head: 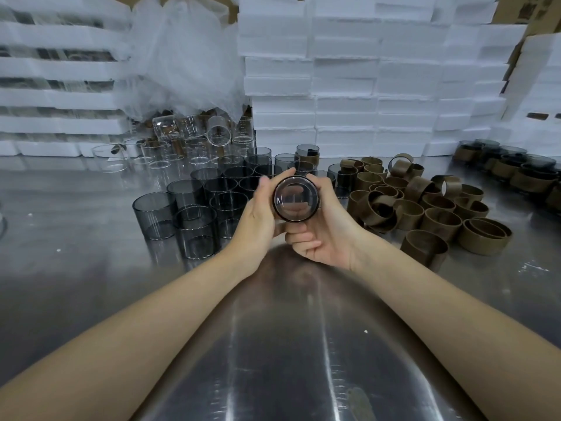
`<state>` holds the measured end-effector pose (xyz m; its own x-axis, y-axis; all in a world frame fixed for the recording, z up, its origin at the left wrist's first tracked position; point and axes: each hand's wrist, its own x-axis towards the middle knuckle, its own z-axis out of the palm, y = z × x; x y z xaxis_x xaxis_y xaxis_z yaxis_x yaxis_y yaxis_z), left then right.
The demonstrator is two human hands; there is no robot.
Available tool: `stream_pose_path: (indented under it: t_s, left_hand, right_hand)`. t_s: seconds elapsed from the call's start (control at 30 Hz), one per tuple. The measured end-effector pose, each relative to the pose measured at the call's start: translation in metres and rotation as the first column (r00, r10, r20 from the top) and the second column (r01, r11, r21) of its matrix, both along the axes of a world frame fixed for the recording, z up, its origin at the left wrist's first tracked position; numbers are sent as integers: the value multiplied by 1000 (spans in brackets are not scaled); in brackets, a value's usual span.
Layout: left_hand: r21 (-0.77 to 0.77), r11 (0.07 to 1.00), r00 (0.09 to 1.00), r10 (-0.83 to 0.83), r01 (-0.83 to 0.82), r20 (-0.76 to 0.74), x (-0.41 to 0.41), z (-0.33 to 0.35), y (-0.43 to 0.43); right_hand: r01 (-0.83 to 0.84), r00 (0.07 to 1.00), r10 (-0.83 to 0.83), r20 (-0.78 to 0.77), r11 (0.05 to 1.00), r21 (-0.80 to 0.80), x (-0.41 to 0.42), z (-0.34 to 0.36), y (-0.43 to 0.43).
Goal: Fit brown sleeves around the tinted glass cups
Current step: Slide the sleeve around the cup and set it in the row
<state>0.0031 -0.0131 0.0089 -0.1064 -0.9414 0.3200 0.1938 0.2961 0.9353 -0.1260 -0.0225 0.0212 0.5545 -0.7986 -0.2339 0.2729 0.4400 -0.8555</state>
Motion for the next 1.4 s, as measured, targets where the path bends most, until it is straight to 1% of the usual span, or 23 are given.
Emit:
stream_pose_path:
  t_s: [0.03, 0.1, 0.13, 0.2, 0.23, 0.3, 0.57, 0.7, 0.83, 0.93, 1.0, 1.07, 1.17, 1.23, 1.4]
  left_hand:
    - [44, 999, 1000, -3, 4, -19, -1, 1, -1]
    - [54, 998, 998, -46, 44, 31, -2, 4, 2]
    - [39, 997, 996, -67, 65, 57, -2, 5, 5]
    - [-55, 997, 994, -45, 51, 100, -1, -1, 5]
    - [-100, 994, 995, -30, 40, 99, 0, -6, 3]
    - [-123, 992, 996, -11, 22, 85, 2, -8, 3]
    - [-47, 993, 993, 107, -105, 50, 0, 1, 7]
    - [34, 992, 992, 118, -119, 34, 0, 4, 5]
    - [3, 996, 995, 85, -85, 48, -1, 2, 6]
    - [8, 1000, 999, 22, -23, 47, -2, -1, 5]
    - [-9, 999, 997, -34, 35, 75, -1, -2, 5]
    - [-49, 997, 992, -59, 65, 109, 0, -3, 6]
    - [-114, 993, 990, 15, 1, 143, 0, -2, 7]
    - [-136, 989, 989, 74, -56, 130, -1, 0, 9]
    - [-105, 983, 985, 159, -151, 74, -3, 3, 10]
  right_hand:
    - [-18, 1000, 18, 13, 1000, -1, -1, 0, 0]
    - [-38, 999, 38, 30, 999, 11, -2, -1, 0]
    - [-40, 999, 40, 33, 999, 15, -2, -1, -1]
    - [-34, 999, 33, 36, 999, 7, -2, -2, -1]
    - [-34, 999, 34, 39, 999, 4, -1, -2, -1]
    - [-42, 998, 42, 37, 999, 2, 0, -2, -1]
    - [-30, 998, 27, -61, 999, -39, 4, -2, 1]
    - [-44, 997, 41, -73, 998, -47, 5, -3, 1]
    - [-47, 998, 47, -38, 999, -9, 2, -3, 0]
    - [-48, 999, 47, 22, 998, 38, -2, -3, -2]
    - [-49, 997, 45, 59, 997, 59, -3, -3, -3]
    - [-40, 997, 37, 65, 997, 60, -3, -3, -3]
    - [-30, 999, 31, -10, 999, 9, -2, -1, -2]
    - [-33, 996, 30, -78, 999, -42, -2, -1, -2]
    - [-56, 988, 35, -151, 989, -137, 1, -4, -3]
